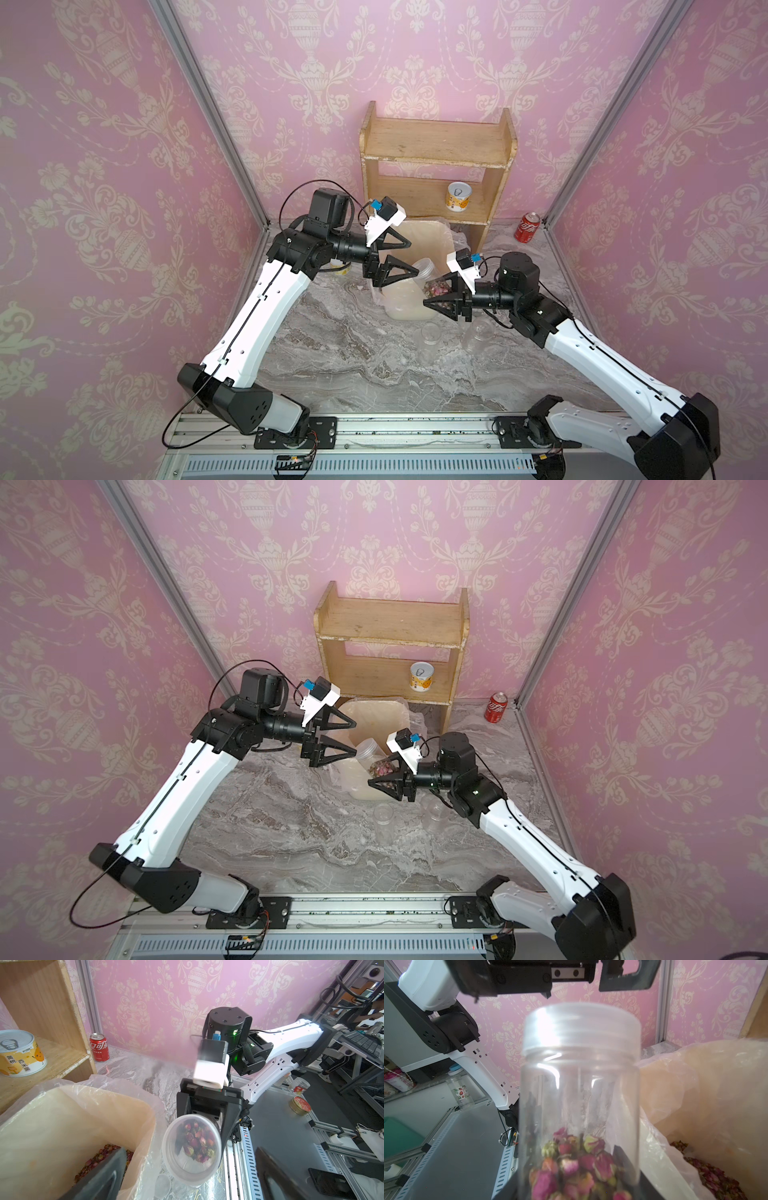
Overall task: Empty the moldy dried flower tea in the jars
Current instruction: Unscrew the lid from the jar.
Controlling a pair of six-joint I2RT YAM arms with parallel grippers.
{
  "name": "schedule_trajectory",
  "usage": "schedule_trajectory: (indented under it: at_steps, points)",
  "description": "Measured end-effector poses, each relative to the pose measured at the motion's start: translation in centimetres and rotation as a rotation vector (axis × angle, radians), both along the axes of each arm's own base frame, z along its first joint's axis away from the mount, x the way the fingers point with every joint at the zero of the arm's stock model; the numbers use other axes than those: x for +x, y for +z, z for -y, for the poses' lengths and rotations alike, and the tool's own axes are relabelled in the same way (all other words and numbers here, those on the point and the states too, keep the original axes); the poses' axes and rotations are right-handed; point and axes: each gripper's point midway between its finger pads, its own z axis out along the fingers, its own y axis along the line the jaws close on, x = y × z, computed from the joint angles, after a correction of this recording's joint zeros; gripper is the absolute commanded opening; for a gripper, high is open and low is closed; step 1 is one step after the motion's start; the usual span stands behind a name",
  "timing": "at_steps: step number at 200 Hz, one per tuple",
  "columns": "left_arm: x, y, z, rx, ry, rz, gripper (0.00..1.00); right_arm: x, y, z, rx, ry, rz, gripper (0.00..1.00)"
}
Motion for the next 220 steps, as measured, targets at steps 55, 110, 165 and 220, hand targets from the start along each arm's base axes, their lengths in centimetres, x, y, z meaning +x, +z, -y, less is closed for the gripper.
schedule_trajectory:
  at_steps: [55, 110, 165, 220]
  points:
    - [0.3, -1.6, 0.3, 0.026, -0.020, -0.064, 0.99, 0.0, -0.2, -0.7, -0.009, 0.055, -0.041, 0.07]
    - [0.3, -1.7, 0.3, 0.028, -0.021, -0.064, 0.95, -0.1, 0.6, -0.9, 0.000, 0.077, -0.034, 0.07]
    - [0.8, -1.8, 0.9, 0.002, -0.040, -0.102, 0.81, -0.1, 0.4, -1.1, -0.009, 0.092, -0.053, 0.07]
    - [0.9, -2.5, 1.5, -0.002, -0.058, -0.146, 0.75, -0.1, -0.2, -1.1, -0.026, 0.097, -0.063, 0.07]
